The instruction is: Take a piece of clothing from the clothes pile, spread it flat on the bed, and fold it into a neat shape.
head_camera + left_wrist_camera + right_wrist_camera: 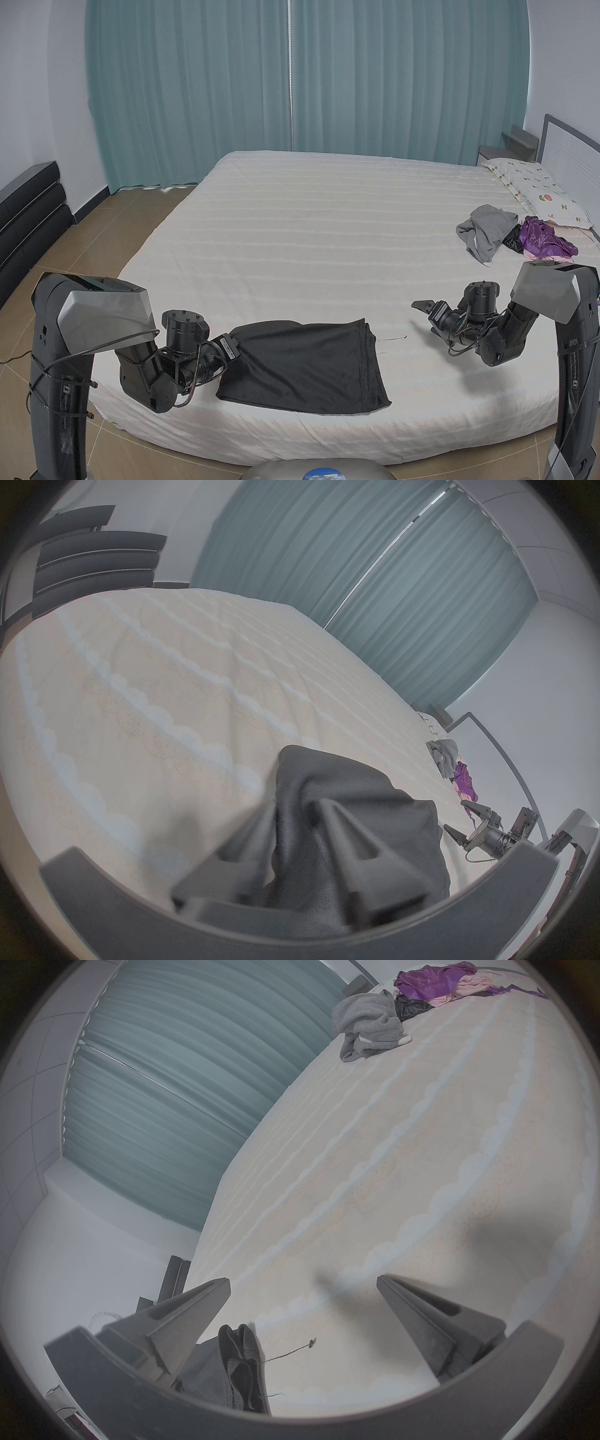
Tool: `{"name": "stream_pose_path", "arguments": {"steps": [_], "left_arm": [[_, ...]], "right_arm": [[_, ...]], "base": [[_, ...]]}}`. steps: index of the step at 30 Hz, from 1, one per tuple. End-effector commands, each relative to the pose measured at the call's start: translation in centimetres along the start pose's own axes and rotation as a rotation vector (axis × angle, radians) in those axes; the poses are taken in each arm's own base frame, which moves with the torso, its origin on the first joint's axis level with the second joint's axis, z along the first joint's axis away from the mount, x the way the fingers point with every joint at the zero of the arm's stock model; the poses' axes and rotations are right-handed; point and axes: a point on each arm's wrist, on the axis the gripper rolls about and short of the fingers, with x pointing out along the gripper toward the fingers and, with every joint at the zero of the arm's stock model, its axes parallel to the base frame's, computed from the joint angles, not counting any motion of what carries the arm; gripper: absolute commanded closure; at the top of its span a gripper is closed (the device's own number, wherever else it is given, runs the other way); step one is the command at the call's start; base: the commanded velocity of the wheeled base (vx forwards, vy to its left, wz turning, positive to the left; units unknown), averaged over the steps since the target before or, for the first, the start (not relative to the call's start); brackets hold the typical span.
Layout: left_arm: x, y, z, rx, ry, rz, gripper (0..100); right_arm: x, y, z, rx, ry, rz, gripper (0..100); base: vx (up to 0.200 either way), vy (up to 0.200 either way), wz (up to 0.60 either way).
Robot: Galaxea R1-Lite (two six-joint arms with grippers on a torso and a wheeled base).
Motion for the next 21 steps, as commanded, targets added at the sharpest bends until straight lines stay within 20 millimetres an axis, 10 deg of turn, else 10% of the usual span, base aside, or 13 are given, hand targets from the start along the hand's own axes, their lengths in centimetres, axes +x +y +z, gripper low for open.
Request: {"name": "stream_pose_path", "arguments": {"steps": [1,21], "left_arm": [[-0.2,0.0,-0.1,-0.001,0.004,0.002,0],[-1.2,2.6,2.5,-0.179,-0.078,0.086,0]], "right_arm": [[0.0,0.0,-0.1,0.0,0.002,0.0,0],[-0.3,-0.2,-0.6,-0.027,-0.029,-0.008,0]], "base": [[0.0,0.0,0.0],[0.0,0.0,0.0]]}}
